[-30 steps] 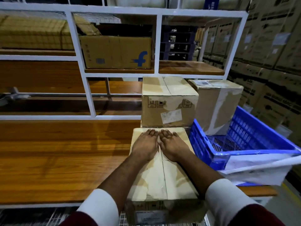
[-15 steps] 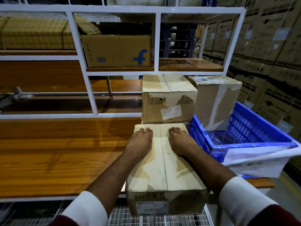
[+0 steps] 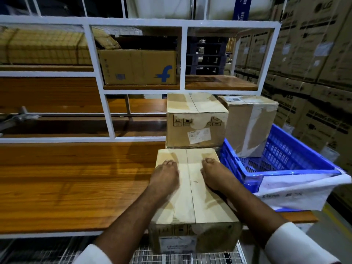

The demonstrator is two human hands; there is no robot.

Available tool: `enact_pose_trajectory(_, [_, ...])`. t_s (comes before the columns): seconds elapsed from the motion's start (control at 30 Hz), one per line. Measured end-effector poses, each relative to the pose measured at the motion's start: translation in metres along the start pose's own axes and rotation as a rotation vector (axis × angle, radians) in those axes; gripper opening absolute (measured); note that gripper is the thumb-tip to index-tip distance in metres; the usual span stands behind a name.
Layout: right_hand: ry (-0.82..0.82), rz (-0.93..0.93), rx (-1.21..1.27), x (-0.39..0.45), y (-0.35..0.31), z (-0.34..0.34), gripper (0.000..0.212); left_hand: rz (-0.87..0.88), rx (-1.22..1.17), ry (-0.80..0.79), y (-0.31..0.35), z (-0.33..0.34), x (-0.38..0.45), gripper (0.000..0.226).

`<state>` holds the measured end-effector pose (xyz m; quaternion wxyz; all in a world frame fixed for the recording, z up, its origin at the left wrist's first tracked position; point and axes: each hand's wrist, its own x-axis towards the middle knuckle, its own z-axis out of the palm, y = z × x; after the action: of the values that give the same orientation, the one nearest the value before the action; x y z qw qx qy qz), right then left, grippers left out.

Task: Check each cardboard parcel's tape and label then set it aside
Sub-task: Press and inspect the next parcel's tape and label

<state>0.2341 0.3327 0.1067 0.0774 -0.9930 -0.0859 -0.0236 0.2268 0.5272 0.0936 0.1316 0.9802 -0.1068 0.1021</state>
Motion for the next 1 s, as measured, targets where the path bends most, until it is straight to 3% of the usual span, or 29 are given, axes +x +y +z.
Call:
enact_pose_trajectory(0.3, [-0.008, -0.037, 0.004, -0.024, -0.001, -0.008, 0.049, 0.051, -0.007, -0.01, -0.004, -0.009, -0.018, 0.042])
enact_pose_trajectory(0.47, [-0.016, -0.204, -0.057, -0.041, -0.027, 0.003, 0.048, 0.159, -0.015, -0.103, 0.02, -0.015, -0.038, 0.046])
enact_pose_trajectory(0.67, [-0.006, -0.186, -0.052, -0.046, -0.029, 0.008, 0.049, 0.143, 0.008, -0.103, 0.025, -0.011, -0.045, 0.046])
enact_pose_trajectory(0.83, [0.053, -0.086, -0.023, -0.067, -0.017, -0.001, 0.041, 0.033, 0.031, 0.02, 0.012, -0.02, -0.062, 0.04])
enact_pose_trajectory(1.0, [0.11, -0.075, 0.006, -0.086, -0.015, 0.003, 0.045, 0.032, 0.013, 0.031, 0.002, -0.018, -0.077, 0.046])
